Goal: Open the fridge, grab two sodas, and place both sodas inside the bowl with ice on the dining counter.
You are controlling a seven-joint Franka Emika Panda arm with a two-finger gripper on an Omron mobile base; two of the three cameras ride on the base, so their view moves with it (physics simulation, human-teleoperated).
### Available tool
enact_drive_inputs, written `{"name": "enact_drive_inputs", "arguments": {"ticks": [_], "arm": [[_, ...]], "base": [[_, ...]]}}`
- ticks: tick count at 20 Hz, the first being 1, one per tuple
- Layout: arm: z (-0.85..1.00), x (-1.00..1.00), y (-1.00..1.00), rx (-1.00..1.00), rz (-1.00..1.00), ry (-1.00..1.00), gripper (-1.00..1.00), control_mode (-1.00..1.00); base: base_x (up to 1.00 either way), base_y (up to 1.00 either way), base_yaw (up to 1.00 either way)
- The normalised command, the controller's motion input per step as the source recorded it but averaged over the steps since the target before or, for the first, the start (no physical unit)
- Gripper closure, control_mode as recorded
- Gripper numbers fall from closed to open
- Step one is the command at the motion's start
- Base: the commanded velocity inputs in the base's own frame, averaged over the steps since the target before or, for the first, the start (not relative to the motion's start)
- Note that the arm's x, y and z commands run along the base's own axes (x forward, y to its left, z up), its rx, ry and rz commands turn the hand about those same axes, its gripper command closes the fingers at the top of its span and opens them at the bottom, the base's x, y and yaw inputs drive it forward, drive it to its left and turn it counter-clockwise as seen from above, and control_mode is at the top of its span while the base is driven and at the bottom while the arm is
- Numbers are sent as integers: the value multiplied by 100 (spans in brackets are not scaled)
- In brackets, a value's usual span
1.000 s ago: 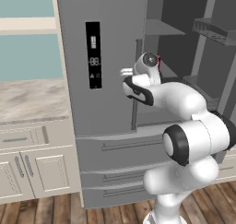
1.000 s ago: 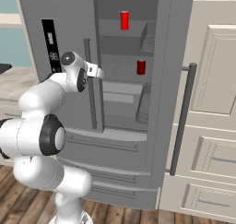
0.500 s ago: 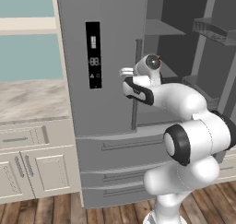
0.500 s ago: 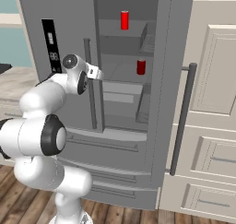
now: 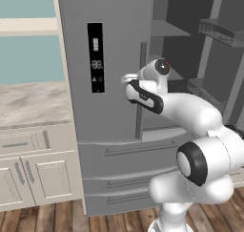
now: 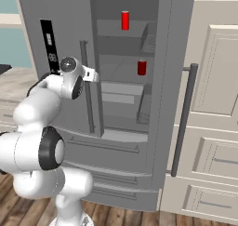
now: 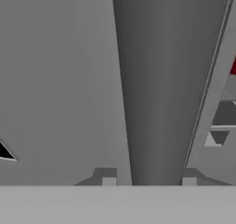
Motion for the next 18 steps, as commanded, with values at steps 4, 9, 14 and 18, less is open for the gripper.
{"name": "enact_drive_inputs", "arguments": {"ticks": [4,9,14,18], "arm": [[-5,-71,67,0,13,0,100,-100],[-6,-76,78,0,12,0,100,-100],[-1,-82,86,0,9,0,100,-100],[0,-82,86,0,6,0,100,-100]], "base": [[0,0,0],[0,0,0],[0,0,0],[0,0,0]]}}
